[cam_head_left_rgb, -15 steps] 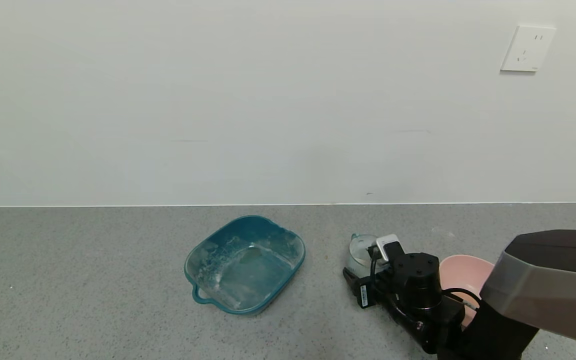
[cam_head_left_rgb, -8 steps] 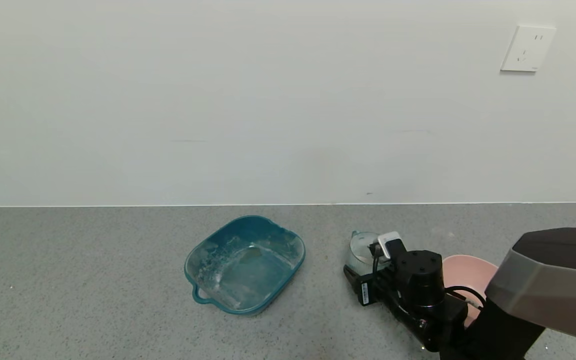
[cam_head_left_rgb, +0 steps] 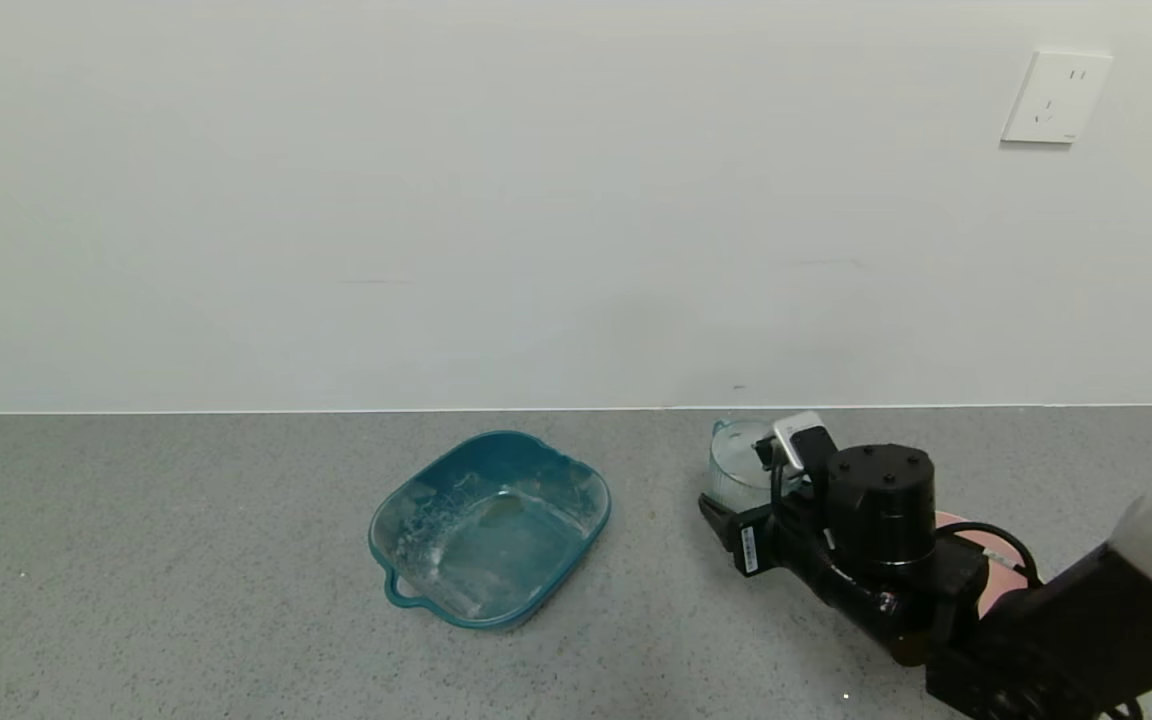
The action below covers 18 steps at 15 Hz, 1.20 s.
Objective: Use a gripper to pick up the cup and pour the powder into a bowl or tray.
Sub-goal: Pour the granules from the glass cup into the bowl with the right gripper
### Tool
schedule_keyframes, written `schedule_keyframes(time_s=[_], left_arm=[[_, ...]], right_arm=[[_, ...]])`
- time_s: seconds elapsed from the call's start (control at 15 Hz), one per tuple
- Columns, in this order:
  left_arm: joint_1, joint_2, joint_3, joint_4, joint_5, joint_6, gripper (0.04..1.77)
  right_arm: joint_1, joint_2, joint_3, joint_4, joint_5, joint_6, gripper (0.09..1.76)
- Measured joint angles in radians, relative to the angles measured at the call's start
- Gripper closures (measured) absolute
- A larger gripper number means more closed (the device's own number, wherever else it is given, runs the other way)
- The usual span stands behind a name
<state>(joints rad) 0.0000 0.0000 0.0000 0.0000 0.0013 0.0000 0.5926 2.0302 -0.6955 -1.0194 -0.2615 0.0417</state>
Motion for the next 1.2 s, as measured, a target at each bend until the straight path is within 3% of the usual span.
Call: schedule_keyframes(time_s=[0.47,0.8,1.2], left_arm=[[0.0,0.0,0.0,0.0,0.0,0.0,0.05],[0.0,0.0,0.0,0.0,0.0,0.0,0.05],[0.0,0.0,0.0,0.0,0.0,0.0,0.05]], right_arm=[[-0.153,-0.323,-0.101,0.408,0.072,-0.084,0.5],[-0.319,-0.455,-0.093,0.521,0.146,-0.169,0.5],[-0.515,-0.571,-0.022,0.674,0.23,-0.365,0.5]])
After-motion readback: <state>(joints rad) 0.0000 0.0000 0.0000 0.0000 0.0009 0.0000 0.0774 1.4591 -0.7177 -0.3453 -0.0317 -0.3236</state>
